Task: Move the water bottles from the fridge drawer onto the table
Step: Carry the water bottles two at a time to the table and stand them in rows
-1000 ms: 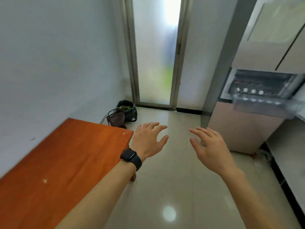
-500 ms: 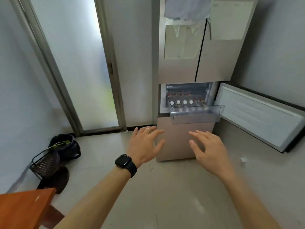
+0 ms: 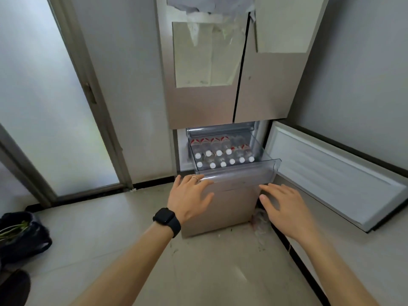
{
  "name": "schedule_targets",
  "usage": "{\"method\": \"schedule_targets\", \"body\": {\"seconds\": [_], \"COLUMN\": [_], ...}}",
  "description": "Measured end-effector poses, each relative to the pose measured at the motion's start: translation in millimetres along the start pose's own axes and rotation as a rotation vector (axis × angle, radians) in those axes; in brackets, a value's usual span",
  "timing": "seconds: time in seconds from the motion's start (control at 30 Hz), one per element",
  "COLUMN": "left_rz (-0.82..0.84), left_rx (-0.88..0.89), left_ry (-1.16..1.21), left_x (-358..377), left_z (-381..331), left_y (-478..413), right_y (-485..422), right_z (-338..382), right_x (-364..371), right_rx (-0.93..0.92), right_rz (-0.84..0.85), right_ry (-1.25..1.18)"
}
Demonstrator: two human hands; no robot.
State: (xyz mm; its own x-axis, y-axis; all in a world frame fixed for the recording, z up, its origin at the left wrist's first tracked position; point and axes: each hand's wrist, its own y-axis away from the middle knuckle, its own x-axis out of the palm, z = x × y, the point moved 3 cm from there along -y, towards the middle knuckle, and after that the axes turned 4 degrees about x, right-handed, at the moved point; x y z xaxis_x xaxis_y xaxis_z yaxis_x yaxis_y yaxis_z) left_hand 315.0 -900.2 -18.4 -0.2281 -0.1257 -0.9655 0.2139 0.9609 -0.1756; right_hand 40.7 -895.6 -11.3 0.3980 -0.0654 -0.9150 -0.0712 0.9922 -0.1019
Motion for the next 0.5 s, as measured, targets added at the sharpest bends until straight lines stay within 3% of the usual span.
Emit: {"method": "schedule_targets", "body": {"seconds": [0.27, 0.5], "left_rz": [0.059, 0.102], "left_rx": [-0.023, -0.194], "left_ry": [0.009, 0.096], "left_x": [55, 122], "left_z": [22, 31], "left_y": [-118, -239], "right_y": [-118, -271], "right_z": [-43, -94], "right_x": [35, 76], "right_rx": [0.003, -0.086], "right_rz": [0.078, 0.202], "right_ry": [-0.004, -0.107]}}
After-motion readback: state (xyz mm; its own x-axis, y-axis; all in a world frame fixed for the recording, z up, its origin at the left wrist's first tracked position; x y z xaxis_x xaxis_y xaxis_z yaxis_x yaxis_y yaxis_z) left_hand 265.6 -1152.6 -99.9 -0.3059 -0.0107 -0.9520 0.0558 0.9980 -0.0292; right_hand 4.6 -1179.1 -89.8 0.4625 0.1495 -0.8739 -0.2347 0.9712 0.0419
